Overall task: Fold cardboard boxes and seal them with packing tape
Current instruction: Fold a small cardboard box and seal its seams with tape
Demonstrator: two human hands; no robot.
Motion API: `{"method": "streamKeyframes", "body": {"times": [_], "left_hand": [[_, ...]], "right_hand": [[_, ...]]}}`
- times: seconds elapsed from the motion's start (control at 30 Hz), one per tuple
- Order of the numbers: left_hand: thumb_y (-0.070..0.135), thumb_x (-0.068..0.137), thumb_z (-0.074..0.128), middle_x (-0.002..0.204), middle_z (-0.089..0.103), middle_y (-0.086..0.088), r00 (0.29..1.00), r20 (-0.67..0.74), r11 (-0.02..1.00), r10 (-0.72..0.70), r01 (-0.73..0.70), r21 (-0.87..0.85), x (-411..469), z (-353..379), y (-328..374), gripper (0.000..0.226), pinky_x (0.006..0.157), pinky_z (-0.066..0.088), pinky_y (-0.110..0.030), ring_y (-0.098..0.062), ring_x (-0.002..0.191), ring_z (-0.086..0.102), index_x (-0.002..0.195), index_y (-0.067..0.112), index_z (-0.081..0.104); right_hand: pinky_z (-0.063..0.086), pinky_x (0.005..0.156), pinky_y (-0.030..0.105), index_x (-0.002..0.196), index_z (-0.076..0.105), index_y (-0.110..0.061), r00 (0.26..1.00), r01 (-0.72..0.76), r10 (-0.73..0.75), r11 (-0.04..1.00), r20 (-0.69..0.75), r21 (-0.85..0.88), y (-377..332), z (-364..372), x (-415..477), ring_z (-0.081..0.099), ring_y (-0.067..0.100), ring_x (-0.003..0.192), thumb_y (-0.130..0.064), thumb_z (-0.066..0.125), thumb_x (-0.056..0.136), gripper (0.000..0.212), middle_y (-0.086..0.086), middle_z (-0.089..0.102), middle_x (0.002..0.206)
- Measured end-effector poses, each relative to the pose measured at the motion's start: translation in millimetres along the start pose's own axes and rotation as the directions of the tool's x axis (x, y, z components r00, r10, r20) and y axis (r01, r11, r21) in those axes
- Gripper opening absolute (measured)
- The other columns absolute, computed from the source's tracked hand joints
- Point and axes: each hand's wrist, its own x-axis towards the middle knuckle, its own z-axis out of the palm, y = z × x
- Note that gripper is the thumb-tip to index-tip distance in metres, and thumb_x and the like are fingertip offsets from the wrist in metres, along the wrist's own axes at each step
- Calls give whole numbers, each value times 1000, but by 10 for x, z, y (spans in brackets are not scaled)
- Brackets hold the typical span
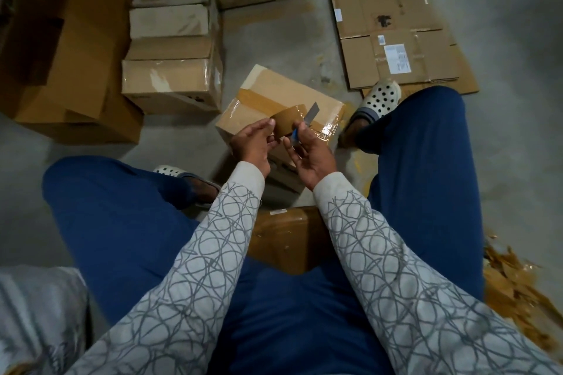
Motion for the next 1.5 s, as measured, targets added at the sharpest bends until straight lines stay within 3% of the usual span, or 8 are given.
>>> {"method": "streamKeyframes", "body": {"times": [0.13, 0.27, 0.47, 0.63, 0.87, 1.13, 1.33, 1.5], "left_hand": [[10, 94, 68, 131, 65, -3, 975, 199, 941, 103, -160, 297, 70, -97, 10, 30, 89, 53, -29, -19, 120, 58, 123, 18, 70], [12, 92, 72, 120, 68, -2, 903, 424, 770, 70, -319, 552, 105, -215, 143, 21, 81, 45, -24, -18, 115, 59, 112, 14, 69], [15, 92, 71, 119, 71, -12, 908, 406, 886, 102, -268, 379, 92, -188, 201, 10, 107, 45, -45, -30, 120, 62, 102, 14, 70], [13, 92, 71, 116, 71, -12, 925, 350, 902, 145, -270, 338, 48, -164, 235, 15, 104, 48, -42, -29, 117, 64, 106, 9, 68], [9, 93, 69, 107, 70, -5, 862, 440, 816, 254, -435, 381, -45, -135, 276, 11, 83, 51, -21, -13, 103, 66, 102, 13, 63], [6, 91, 71, 98, 71, -1, 795, 521, 707, 311, -559, 433, -1, -174, 273, 11, 88, 55, -29, -16, 99, 69, 99, 13, 67], [8, 91, 72, 95, 72, 1, 783, 549, 706, 292, -564, 428, -1, -196, 274, 12, 81, 55, -20, -5, 92, 70, 96, 18, 67], [5, 91, 71, 95, 73, -3, 746, 609, 652, 269, -606, 455, 39, -215, 289, 13, 87, 57, -31, -16, 95, 71, 100, 12, 67]], "right_hand": [[60, 83, 30, 116, 72, -2, 999, 27, -25, 999, -44, 46, -40, -15, 54, 61, 29, 117, -18, 73, 92, 29, 18, 57, 134], [58, 72, 23, 110, 73, -7, 996, 62, -58, 996, -68, 60, -230, 12, 87, 64, 21, 102, -18, 72, 93, 21, 13, 62, 125], [59, 70, 26, 112, 69, 0, 973, 198, -225, 926, -49, -323, -370, 76, 25, 68, 21, 80, -21, 72, 94, 27, 14, 72, 95], [60, 55, 35, 112, 56, -14, 853, 403, -518, 573, 65, -714, -453, 82, -57, 70, 27, 61, -7, 65, 97, 18, 14, 73, 86], [56, 83, 26, 120, 74, -20, 730, 510, -481, -88, 485, -855, -426, 39, -12, 62, 7, 91, -24, 70, 95, 26, -1, 69, 111], [44, 69, 22, 103, 79, -12, 571, 525, -484, -405, 663, -748, -412, -15, -18, 66, 21, 77, -17, 74, 90, 14, 6, 71, 93], [45, 62, 19, 92, 75, -12, 584, 501, -522, -371, 621, -782, -362, -4, -26, 54, 6, 70, -25, 71, 89, 14, 2, 67, 88], [29, 60, 3, 85, 74, -14, 632, 461, -559, -286, 537, -840, -408, -2, -61, 51, 4, 70, -26, 72, 85, 12, -10, 55, 81]]}}
